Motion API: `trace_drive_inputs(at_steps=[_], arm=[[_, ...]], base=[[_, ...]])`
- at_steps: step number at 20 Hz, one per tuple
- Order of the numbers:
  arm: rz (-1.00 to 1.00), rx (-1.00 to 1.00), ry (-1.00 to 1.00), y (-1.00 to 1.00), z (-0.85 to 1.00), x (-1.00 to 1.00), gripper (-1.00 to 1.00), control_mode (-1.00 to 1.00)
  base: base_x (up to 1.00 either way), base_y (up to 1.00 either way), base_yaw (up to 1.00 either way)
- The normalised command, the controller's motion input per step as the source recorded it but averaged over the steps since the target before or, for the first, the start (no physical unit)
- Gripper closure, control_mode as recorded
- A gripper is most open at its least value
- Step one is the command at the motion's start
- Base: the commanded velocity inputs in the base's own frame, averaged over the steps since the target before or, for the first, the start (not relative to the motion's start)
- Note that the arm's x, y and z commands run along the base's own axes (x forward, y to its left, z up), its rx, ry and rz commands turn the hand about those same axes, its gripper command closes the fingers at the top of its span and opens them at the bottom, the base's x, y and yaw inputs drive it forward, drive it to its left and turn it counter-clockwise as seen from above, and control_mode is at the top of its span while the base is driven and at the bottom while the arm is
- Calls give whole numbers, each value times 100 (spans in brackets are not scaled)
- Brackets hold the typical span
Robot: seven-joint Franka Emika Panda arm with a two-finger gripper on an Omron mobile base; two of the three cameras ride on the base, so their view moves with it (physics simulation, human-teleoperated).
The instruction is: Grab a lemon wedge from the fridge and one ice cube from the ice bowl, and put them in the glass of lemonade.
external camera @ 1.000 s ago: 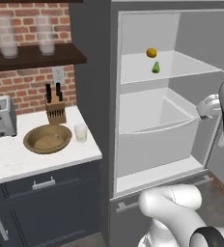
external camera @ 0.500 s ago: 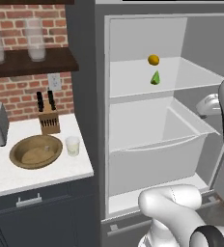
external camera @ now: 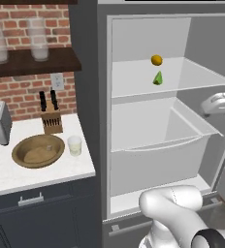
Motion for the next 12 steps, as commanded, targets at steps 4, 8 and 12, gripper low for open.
trace_drive_inputs(at_steps=[4, 8, 12], arm=[[2, 7, -27, 17, 33, -24, -100, -100], [0, 7, -30, 34, 24, -22, -100, -100], [0, 1, -19, 75, 0, -9, -100, -100]], base=[[0, 0, 0], [0, 0, 0], [0, 0, 0]])
